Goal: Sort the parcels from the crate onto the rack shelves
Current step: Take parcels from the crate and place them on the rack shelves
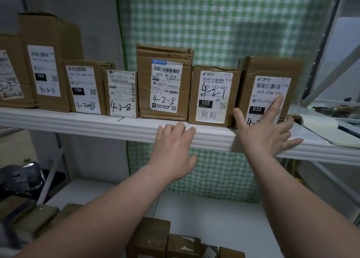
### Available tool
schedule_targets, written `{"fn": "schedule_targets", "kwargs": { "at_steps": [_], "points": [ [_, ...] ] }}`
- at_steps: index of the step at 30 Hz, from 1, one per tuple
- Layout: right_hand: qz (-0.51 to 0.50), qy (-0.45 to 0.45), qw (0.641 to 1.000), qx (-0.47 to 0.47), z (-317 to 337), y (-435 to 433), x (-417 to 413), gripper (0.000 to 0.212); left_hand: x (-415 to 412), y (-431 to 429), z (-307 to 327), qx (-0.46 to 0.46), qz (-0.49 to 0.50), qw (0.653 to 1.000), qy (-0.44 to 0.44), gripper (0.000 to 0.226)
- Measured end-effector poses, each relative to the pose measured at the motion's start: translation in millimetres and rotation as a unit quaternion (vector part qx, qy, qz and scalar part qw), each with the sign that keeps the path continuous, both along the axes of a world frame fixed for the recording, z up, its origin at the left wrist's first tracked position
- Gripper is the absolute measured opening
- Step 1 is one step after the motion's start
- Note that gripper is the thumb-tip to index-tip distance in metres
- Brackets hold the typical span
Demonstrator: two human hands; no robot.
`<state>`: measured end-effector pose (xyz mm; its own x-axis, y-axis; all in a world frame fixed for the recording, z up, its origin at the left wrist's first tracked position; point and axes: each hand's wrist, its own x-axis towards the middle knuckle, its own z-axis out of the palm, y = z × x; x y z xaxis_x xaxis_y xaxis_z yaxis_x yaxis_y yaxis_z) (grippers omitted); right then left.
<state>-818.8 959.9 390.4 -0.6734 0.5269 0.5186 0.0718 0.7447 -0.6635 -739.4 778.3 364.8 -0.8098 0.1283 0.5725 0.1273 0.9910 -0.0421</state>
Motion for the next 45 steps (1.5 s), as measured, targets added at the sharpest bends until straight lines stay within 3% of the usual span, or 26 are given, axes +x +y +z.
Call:
{"fn": "schedule_targets", "kwargs": {
  "at_steps": [3,9,13,16,18,20,25,28,30,34,36,39,42,45],
  "points": [
    [-0.004,-0.007,1.0,0.005,-4,0,-4,0.091,1,-1,0,-0.002,0.001,1.0,-0.014,0.067],
    [0.042,-0.032,0.998,-0.024,-8,-5,8,0.085,8,-7,5,0.016,-0.02,0.996,-0.09,0.081],
    [0.057,0.038,0.994,-0.084,-16,-30,42,0.075,42,-25,-5,0.04,-0.05,0.985,-0.159,0.087],
    [0.086,0.129,0.984,-0.088,-31,-72,80,0.05,79,-59,-21,0.093,-0.06,0.974,-0.198,0.072],
    [0.167,0.14,0.973,-0.075,-50,-112,108,0.03,111,-92,-33,0.128,-0.046,0.967,-0.215,0.055],
    [0.249,0.087,0.962,-0.072,-75,-160,140,0.021,149,-135,-48,0.138,-0.026,0.966,-0.218,0.043],
    [0.359,-0.046,0.928,-0.084,-145,-293,232,0.026,266,-261,-91,0.216,0.05,0.949,-0.224,0.012],
    [0.437,-0.143,0.884,-0.082,-189,-383,293,0.021,355,-342,-124,0.317,0.158,0.91,-0.215,0.018],
    [0.517,-0.217,0.826,-0.062,-217,-444,338,0.021,416,-393,-150,0.36,0.228,0.879,-0.212,0.027],
    [0.641,-0.435,0.632,0.024,-262,-526,423,0.015,518,-466,-190,0.417,0.351,0.809,-0.221,0.017],
    [0.65,-0.498,0.571,0.057,-283,-556,452,0.01,561,-494,-207,0.47,0.389,0.77,-0.189,0.013],
    [0.648,-0.497,0.573,0.067,-307,-598,479,0.013,614,-526,-238,0.531,0.443,0.703,-0.165,0.01],
    [0.646,-0.474,0.589,0.106,-332,-642,497,0.02,652,-552,-268,0.556,0.5,0.644,-0.162,0.031],
    [0.658,-0.481,0.559,0.154,-365,-691,510,0.011,676,-582,-294,0.576,0.535,0.599,-0.155,0.046]
  ]
}}
